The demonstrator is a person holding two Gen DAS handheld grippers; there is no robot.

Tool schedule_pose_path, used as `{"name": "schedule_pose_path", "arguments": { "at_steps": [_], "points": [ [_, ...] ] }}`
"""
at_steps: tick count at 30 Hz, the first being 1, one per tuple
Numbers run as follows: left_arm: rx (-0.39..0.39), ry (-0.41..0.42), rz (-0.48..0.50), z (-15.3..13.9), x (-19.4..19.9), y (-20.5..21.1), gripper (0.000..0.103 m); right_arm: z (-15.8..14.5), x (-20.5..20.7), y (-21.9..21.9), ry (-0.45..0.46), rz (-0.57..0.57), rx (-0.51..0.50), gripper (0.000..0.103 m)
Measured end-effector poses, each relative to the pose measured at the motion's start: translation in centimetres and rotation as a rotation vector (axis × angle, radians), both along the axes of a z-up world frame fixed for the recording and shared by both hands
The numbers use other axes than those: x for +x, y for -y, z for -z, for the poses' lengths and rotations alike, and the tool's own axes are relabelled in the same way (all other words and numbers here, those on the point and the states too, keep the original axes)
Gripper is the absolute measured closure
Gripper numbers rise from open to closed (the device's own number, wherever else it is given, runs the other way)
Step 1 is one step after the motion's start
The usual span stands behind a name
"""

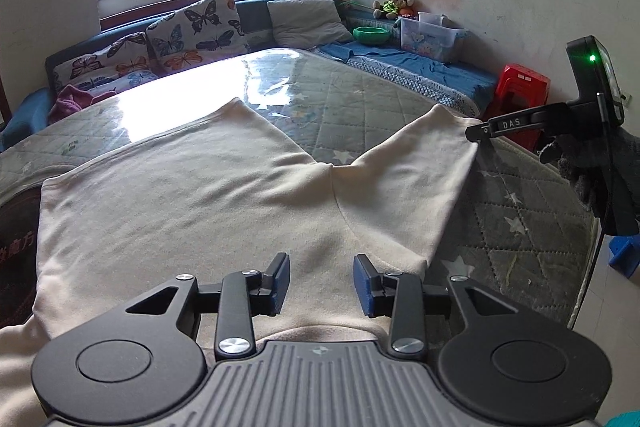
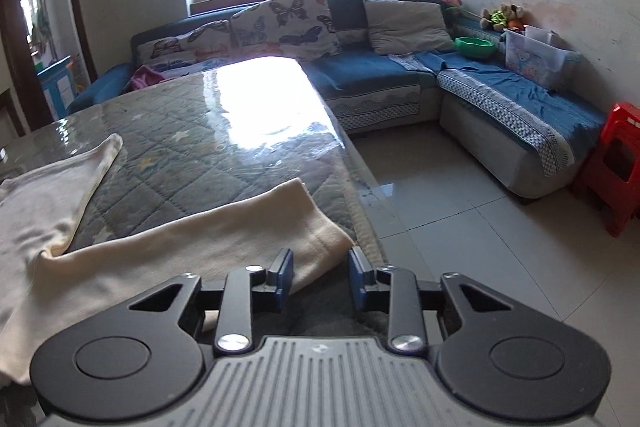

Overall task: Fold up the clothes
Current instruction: 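Grasp the sleeve with the right gripper and lift it up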

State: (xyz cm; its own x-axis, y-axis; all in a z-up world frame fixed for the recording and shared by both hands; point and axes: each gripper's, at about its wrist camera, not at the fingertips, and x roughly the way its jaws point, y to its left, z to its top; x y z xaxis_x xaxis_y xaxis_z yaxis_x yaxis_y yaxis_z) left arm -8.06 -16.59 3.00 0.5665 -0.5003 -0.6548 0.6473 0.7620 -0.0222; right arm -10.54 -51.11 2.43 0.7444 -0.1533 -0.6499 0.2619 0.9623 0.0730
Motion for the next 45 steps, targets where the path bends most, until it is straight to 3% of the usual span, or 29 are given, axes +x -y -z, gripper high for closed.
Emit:
{"name": "schedule_pose_path", "arguments": {
  "at_steps": [3, 7, 13, 19, 26, 31, 38, 45],
  "points": [
    [0.000, 0.003, 0.002, -0.1, -0.1, 0.1, 0.065, 0.2, -0.1, 0.3, 0.013, 0.029, -0.001, 0.091],
    [0.004, 0.007, 0.001, -0.2, -0.1, 0.1, 0.062, 0.3, -0.4, 0.3, 0.030, 0.036, 0.000, 0.098],
    [0.014, 0.017, 0.001, -0.5, 0.1, 0.2, 0.061, -1.6, -1.9, 0.3, 0.108, 0.045, -0.021, 0.098],
    [0.028, 0.019, 0.027, -0.1, 0.1, 1.3, 0.061, -0.9, -1.5, 0.5, 0.071, 0.036, -0.023, 0.098],
    [0.051, 0.015, 0.046, 0.6, 0.0, 2.0, 0.061, -2.3, -1.5, 0.3, 0.107, 0.019, -0.043, 0.098],
    [0.011, 0.026, 0.044, -0.5, -0.2, 1.7, 0.059, -2.3, -1.9, 0.2, 0.113, 0.022, -0.040, 0.098],
    [0.060, 0.032, 0.095, 0.7, -0.4, 3.2, 0.059, -3.4, -1.8, 0.1, 0.138, 0.012, -0.045, 0.098],
    [0.000, 0.027, 0.043, -0.7, -0.2, 1.3, 0.056, -6.3, -2.2, -1.6, 0.199, -0.054, -0.072, 0.099]
  ]
}}
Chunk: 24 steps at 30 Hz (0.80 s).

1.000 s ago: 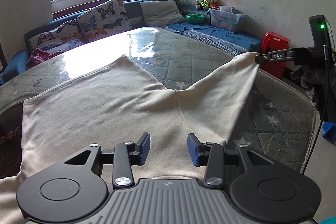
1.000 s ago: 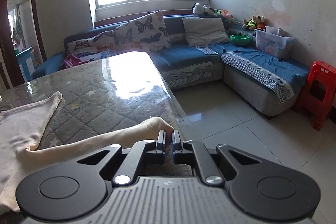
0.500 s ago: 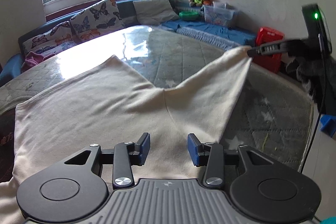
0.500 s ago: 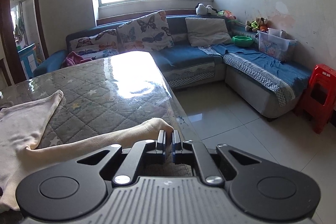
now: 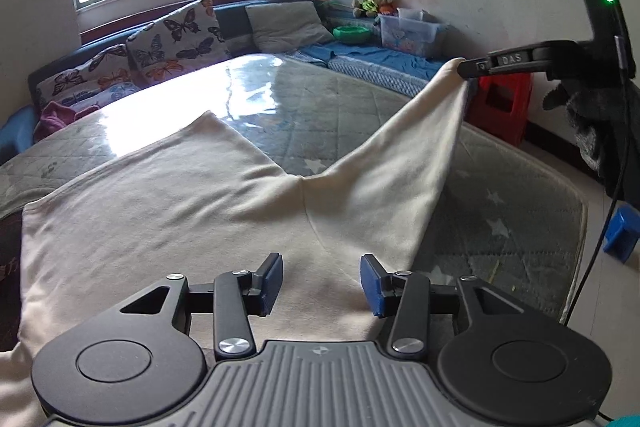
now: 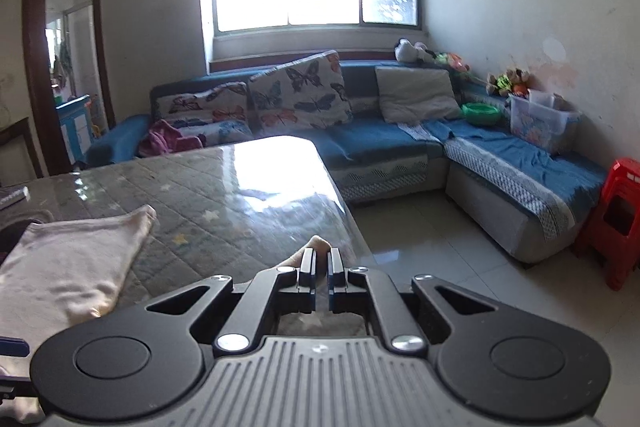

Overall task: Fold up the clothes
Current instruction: 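Grasp the sleeve with the right gripper and lift it up, then fold the held sleeve over the sweatshirt body and open the right gripper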

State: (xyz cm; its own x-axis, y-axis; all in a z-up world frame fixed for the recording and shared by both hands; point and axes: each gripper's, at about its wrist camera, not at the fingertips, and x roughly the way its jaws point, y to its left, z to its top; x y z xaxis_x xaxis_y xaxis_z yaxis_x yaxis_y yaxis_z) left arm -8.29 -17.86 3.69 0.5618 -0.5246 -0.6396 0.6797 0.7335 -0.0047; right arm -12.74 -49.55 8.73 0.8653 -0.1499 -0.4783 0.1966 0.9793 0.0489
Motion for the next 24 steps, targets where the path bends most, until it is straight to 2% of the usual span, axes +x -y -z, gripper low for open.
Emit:
{"name": "schedule_pose_path", "arguments": {
  "at_steps": [6, 13, 19, 24],
  "points": [
    [-0.044, 0.016, -0.090, -1.3, 0.5, -3.2, 0.052, -3.6, -0.2, -3.8, 0.063, -0.129, -0.035, 0.099],
    [-0.089, 0.014, -0.228, -1.8, 0.7, -7.9, 0.049, -6.4, 0.5, -10.9, 0.112, -0.350, -0.079, 0.099],
    [-0.121, 0.011, -0.323, -1.8, 0.0, -11.6, 0.048, -6.3, 2.1, -18.2, 0.091, -0.539, -0.092, 0.099],
    [-0.136, -0.002, -0.383, -1.4, -1.0, -14.2, 0.046, -3.9, 3.0, -23.9, 0.022, -0.673, -0.088, 0.099]
  ]
}}
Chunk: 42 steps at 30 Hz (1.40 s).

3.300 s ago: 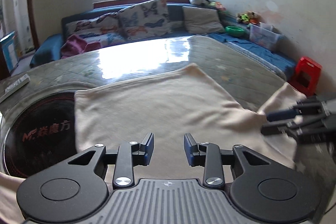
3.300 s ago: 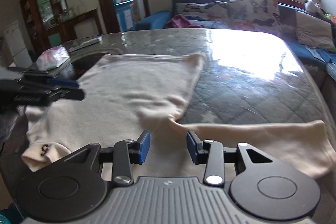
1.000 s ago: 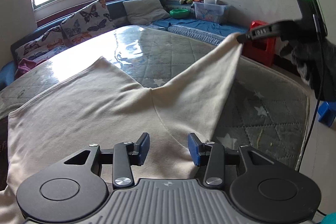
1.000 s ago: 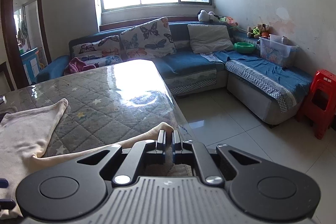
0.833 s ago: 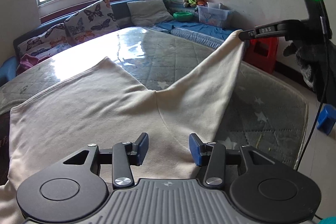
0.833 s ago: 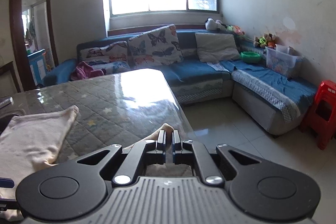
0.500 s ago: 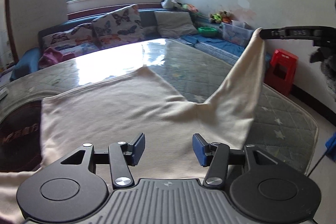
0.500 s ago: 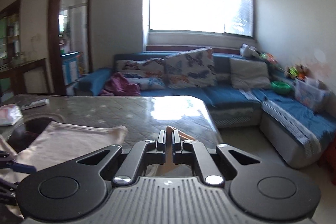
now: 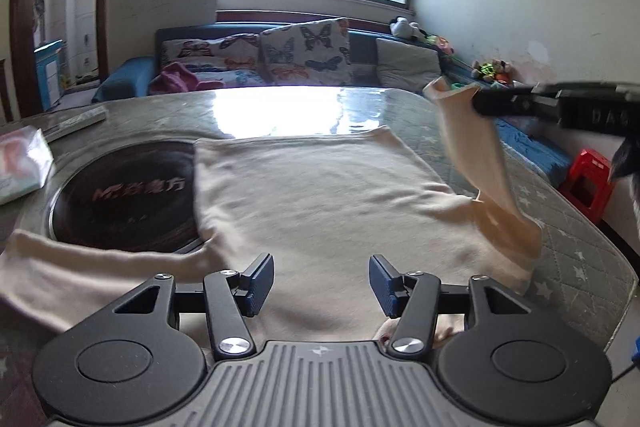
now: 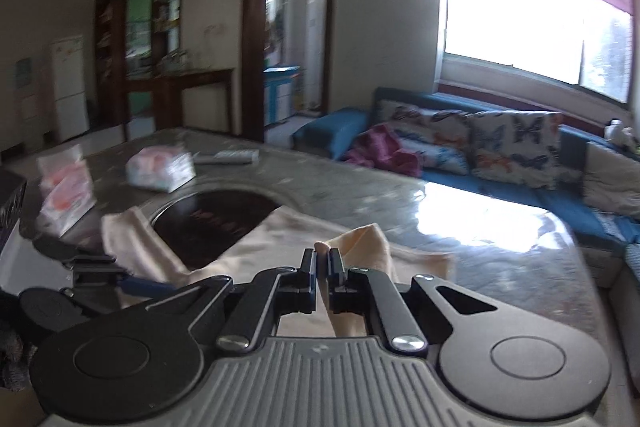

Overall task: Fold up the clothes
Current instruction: 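Fold the held sleeve over the sweatshirt body and open the right gripper, then grasp the other sleeve with the left gripper and lift it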

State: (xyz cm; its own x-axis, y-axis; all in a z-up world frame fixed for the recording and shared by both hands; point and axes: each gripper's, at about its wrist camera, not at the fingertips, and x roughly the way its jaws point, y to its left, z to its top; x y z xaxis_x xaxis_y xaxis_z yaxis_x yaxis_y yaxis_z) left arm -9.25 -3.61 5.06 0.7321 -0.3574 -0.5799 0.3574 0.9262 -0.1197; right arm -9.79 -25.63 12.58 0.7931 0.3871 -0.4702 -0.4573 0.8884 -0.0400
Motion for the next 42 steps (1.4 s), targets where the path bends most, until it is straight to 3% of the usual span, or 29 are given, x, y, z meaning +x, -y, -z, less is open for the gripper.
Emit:
{"name": "schedule_pose_path", "arguments": {
  "at_steps": [6, 11, 15, 19, 24, 31, 34, 37, 42],
  "points": [
    [-0.006, -0.014, -0.047, 0.3, -0.6, -1.9, 0.041, 3.6, -0.2, -4.8, -0.094, -0.125, -0.034, 0.099],
    [-0.015, -0.017, -0.059, 0.2, -0.6, -2.1, 0.038, 4.9, -0.2, -6.1, -0.143, -0.176, -0.032, 0.094],
    [-0.013, -0.012, -0.029, 0.2, -0.4, -1.3, 0.039, 4.0, -1.0, -4.2, -0.117, -0.148, -0.041, 0.060],
    [-0.009, -0.012, 0.019, 0.3, -0.1, 0.0, 0.046, 3.9, -1.7, -1.2, -0.120, -0.077, -0.067, 0.044],
    [0.020, -0.042, 0.068, 1.2, 0.6, 1.9, 0.051, 4.7, -2.8, 2.8, -0.146, 0.031, -0.087, 0.032],
    [0.058, -0.107, 0.066, 2.5, 1.6, 3.3, 0.052, 6.5, -4.4, 7.0, -0.192, 0.127, -0.098, 0.024],
    [0.060, -0.111, 0.067, 2.3, 1.7, 3.4, 0.075, 7.3, -4.8, 7.6, -0.210, 0.138, -0.086, 0.022],
    [0.071, -0.107, 0.064, 2.0, 1.8, 3.5, 0.092, 7.8, -5.1, 7.8, -0.215, 0.139, -0.081, 0.021],
    [0.069, -0.051, 0.087, -0.5, 1.9, 4.0, 0.099, 8.4, -5.4, 7.7, -0.212, 0.146, -0.059, 0.021]
  ]
}}
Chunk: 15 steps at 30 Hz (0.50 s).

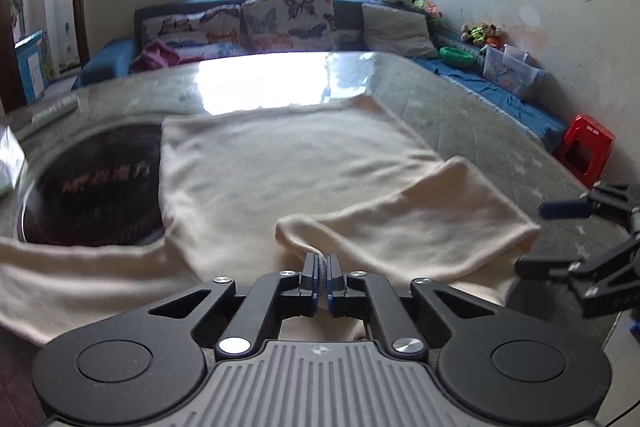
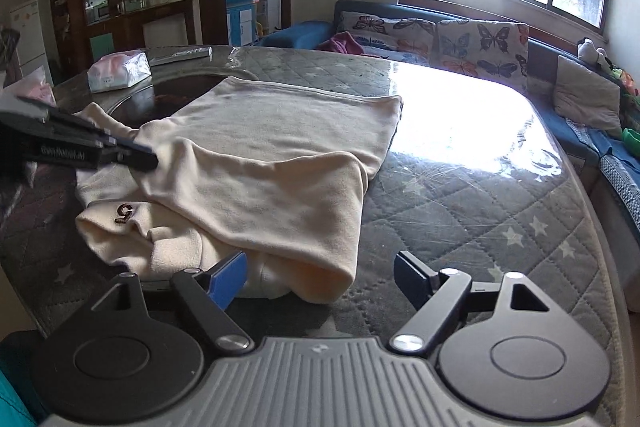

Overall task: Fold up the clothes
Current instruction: 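Grasp the other sleeve with the left gripper and lift it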

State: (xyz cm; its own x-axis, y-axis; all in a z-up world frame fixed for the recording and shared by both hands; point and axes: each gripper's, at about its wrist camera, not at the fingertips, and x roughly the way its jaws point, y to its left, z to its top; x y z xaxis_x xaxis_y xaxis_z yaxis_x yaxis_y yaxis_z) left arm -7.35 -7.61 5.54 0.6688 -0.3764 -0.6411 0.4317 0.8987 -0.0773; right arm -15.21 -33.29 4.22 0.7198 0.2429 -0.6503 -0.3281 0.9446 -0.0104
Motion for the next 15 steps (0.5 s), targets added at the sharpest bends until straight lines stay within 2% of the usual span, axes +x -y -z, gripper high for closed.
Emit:
{"name": "schedule_pose_path", "arguments": {
  "at_steps": [8, 15],
  "points": [
    [-0.013, 0.163, 0.092, -7.5, 1.5, 2.7, 0.099, 0.3, 0.6, -0.1, 0.015, 0.037, 0.043, 0.020],
    [-0.014, 0.242, 0.140, -11.0, 2.3, 4.3, 0.099, 0.8, 0.6, -0.4, 0.028, 0.061, 0.005, 0.020]
  ]
}}
